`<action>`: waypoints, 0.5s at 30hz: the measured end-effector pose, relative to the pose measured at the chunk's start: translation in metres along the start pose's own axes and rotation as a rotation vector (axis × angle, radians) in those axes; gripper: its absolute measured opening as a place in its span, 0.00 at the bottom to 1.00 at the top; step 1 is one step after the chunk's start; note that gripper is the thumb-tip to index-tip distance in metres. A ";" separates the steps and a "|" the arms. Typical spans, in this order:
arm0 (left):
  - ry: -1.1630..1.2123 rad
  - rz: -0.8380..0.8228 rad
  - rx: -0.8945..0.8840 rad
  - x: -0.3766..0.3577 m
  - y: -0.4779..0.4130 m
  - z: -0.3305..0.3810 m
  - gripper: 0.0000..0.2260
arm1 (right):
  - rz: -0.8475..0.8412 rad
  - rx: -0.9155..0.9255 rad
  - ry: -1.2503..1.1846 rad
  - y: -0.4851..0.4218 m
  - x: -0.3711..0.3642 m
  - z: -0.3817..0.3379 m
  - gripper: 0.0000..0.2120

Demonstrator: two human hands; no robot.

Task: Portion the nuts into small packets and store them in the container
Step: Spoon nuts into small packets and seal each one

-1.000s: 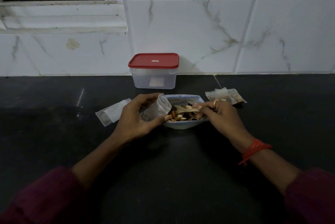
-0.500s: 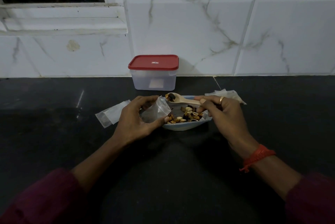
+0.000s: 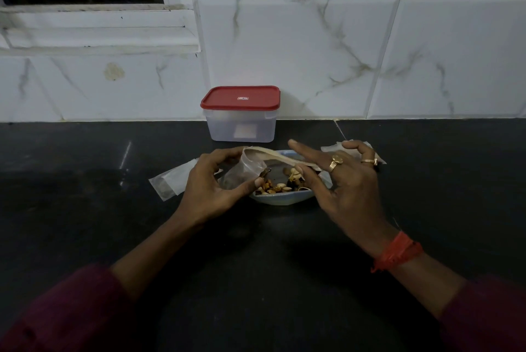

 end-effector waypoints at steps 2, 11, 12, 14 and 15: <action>0.009 0.000 0.008 0.000 0.000 -0.002 0.34 | 0.014 -0.004 -0.043 -0.002 0.003 0.002 0.13; 0.075 0.148 0.097 0.010 -0.001 -0.020 0.26 | -0.119 -0.247 -0.091 -0.010 -0.002 0.036 0.11; 0.080 0.147 0.097 0.009 -0.001 -0.019 0.26 | -0.171 -0.186 -0.083 -0.009 -0.006 0.033 0.11; 0.086 0.144 0.094 0.008 -0.001 -0.018 0.26 | -0.255 -0.062 -0.058 -0.006 -0.015 0.026 0.10; 0.087 0.145 0.096 0.007 -0.001 -0.018 0.26 | -0.279 -0.017 -0.038 -0.005 -0.017 0.024 0.10</action>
Point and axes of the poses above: each hand's wrist, its own y-axis away from the middle knuckle, its own x-axis out of the back of the hand, z = x × y, the point moved 7 cm from there along -y, towards the middle knuckle, and after that the axes turned 15 degrees about -x, right-handed, at the moved point
